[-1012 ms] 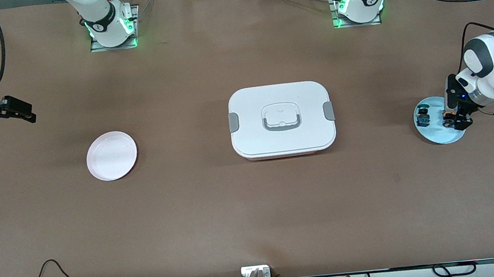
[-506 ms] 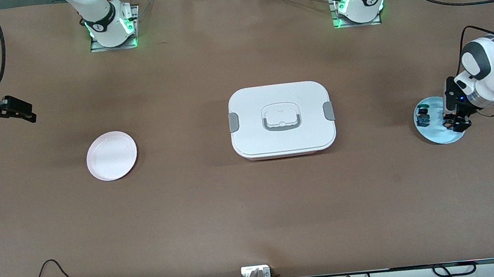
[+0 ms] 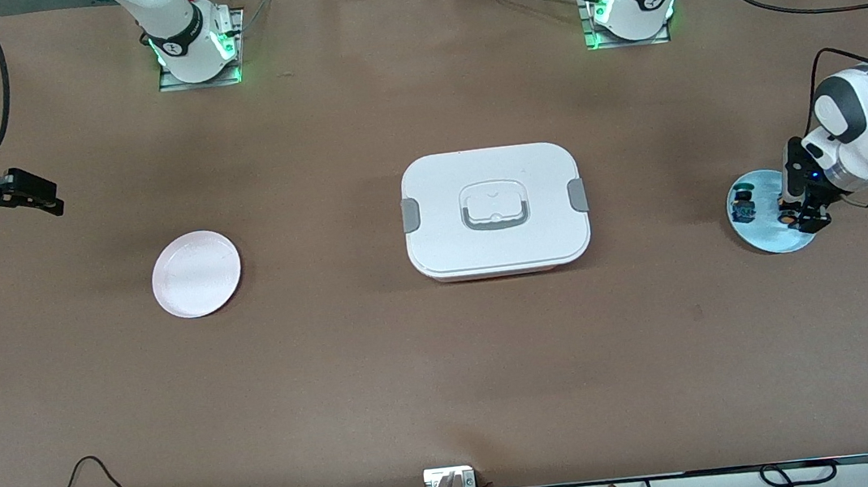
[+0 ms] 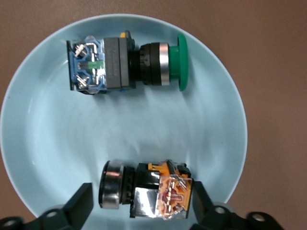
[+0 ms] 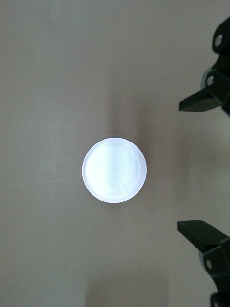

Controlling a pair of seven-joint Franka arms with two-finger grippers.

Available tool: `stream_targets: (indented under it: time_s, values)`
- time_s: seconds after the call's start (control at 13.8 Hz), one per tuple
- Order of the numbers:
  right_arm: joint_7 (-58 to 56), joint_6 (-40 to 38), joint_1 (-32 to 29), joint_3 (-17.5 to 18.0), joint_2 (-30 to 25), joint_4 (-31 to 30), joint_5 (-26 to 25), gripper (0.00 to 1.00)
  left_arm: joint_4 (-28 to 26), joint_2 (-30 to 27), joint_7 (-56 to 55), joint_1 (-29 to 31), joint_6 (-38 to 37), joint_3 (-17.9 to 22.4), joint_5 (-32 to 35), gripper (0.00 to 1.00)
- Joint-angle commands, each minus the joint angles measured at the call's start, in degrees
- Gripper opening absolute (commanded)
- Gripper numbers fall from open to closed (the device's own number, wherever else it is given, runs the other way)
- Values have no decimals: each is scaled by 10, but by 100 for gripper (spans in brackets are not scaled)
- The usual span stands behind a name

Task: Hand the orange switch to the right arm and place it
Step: 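Grasp the orange-topped switch in the blue dish with the left gripper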

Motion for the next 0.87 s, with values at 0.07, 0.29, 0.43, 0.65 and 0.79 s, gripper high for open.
stream_targets:
  time_s: [0.07, 0.29, 0.43, 0.65, 0.79]
  values:
    - [1, -8, -1, 1, -10, -6, 1, 100, 20, 9, 41, 10, 0, -12, 4, 42]
    - [2, -8, -1, 1, -10, -6, 1, 100, 21, 8, 41, 16, -2, -14, 4, 17]
    - [2, -8, -1, 1, -10, -6, 1, 100, 21, 3, 40, 34, -6, -40, -7, 4]
    - [1, -8, -1, 1, -10, -6, 1, 100, 56, -5, 39, 77, -67, -98, -9, 0]
    - [2, -8, -1, 1, -10, -6, 1, 100, 112, -4, 41, 83, -193, -108, -14, 0]
